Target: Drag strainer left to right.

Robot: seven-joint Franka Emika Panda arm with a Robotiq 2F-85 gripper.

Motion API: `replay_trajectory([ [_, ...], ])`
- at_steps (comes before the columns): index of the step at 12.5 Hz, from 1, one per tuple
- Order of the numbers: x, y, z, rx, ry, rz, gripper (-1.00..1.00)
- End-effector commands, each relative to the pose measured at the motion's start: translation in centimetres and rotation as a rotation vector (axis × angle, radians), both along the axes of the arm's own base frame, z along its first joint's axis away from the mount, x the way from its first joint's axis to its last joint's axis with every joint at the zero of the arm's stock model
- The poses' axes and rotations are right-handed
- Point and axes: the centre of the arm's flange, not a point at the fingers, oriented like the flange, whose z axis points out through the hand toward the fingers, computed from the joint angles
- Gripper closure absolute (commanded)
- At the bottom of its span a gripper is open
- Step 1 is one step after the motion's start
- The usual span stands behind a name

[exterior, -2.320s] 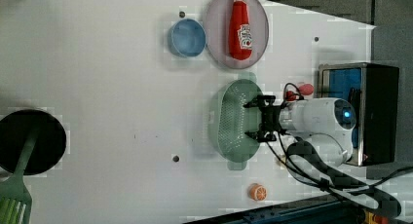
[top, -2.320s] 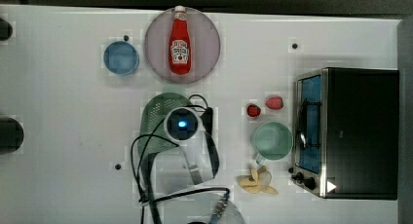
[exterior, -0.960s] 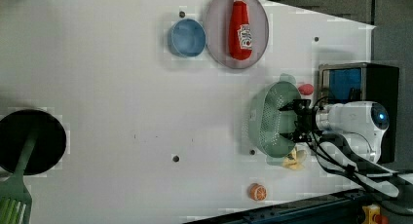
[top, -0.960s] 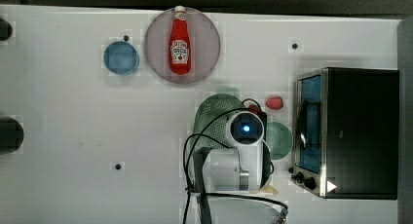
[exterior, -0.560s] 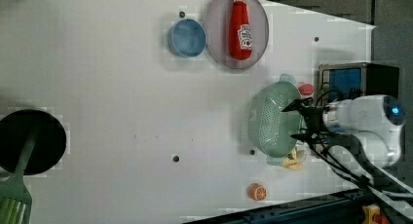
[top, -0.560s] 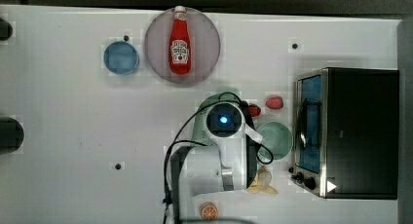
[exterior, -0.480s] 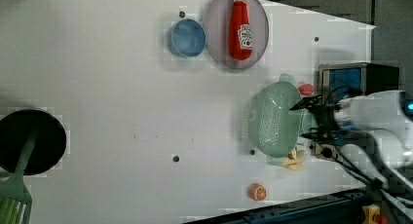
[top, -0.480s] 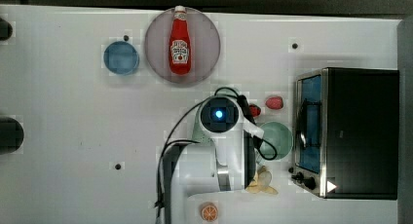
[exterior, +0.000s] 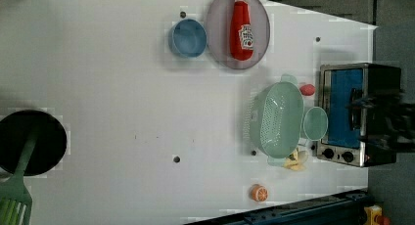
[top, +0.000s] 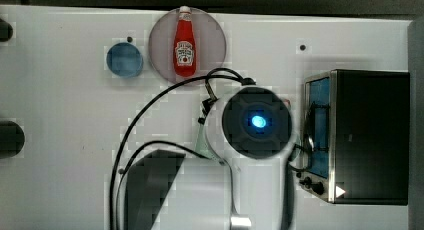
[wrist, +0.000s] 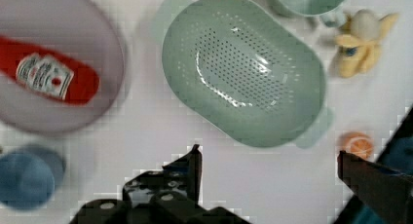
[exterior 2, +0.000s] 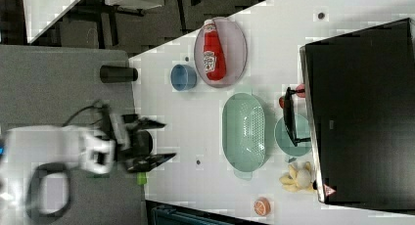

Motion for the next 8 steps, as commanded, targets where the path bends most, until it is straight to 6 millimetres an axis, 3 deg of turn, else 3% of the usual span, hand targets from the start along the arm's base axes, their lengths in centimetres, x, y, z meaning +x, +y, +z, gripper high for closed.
replay_trajectory([
  [1,-1.9,-1.5,7.4,-0.058,-0.009,0.161,-1.00],
  [4,-2.7,-1.6,10.5,-0.045,-0.004,0.162,-1.00],
  [8,-2.7,-2.3,11.0,-0.043,-0.016,0.184,-1.00],
])
